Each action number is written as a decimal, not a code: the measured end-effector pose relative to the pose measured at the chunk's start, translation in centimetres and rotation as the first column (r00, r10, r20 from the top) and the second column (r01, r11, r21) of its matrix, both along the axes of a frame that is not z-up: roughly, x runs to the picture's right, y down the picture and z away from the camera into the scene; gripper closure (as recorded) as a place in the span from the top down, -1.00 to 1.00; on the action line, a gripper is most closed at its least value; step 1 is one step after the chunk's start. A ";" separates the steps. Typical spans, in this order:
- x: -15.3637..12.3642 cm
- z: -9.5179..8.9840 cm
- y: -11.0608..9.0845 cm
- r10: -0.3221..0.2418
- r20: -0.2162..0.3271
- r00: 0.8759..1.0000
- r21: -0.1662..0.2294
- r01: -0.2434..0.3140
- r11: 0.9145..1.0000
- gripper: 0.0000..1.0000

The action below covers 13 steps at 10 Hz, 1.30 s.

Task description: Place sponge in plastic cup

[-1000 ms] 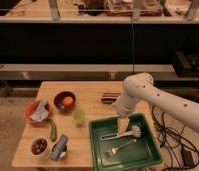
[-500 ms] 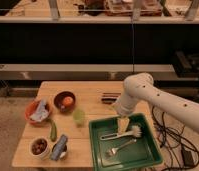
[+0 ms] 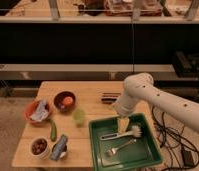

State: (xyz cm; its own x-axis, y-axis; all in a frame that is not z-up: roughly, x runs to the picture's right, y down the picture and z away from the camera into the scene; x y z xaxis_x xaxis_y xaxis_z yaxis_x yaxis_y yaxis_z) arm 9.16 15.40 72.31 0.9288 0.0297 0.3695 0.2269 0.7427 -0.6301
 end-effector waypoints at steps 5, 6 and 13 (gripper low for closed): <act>0.0 0.0 0.0 0.000 0.000 1.000 0.000 0.000 1.000 0.60; 0.0 0.0 0.0 0.000 0.000 1.000 0.000 0.000 1.000 0.60; -6.9 -3.7 0.8 -0.133 0.216 0.967 0.078 0.118 0.990 0.60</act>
State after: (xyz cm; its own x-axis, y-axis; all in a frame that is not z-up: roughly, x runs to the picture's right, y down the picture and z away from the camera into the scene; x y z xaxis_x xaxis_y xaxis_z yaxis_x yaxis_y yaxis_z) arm 2.22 16.21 68.60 0.8189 -0.1123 0.5628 0.4487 0.7367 -0.5059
